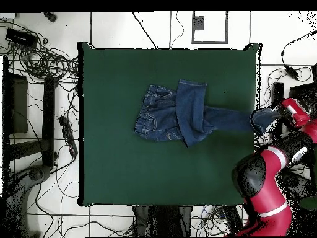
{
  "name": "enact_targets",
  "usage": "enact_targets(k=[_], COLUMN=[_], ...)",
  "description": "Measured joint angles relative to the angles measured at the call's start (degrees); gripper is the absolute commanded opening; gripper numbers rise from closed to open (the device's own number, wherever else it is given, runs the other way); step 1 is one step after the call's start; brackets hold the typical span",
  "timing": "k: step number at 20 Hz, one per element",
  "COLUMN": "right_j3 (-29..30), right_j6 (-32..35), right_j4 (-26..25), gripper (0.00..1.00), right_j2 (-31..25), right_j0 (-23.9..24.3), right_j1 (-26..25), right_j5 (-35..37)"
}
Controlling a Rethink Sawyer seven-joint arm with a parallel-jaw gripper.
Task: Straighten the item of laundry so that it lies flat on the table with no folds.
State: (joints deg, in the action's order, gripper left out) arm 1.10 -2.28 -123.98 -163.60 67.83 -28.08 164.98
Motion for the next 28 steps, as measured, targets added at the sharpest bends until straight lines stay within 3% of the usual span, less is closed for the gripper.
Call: enact_targets(k=[17,18,28], right_j3=[1.35,1.65,2.7], right_j6=[-28.91,-31.9,-33.78], right_j4=[-11.88,-13.36,-15.64], gripper=[0.0,1.0,1.0], right_j2=[1.85,1.88,1.91], right_j0=[2.42,2.49,2.49], right_j1=[0.3,0.31,0.45], right_j5=[-0.12,-0.13,-0.13])
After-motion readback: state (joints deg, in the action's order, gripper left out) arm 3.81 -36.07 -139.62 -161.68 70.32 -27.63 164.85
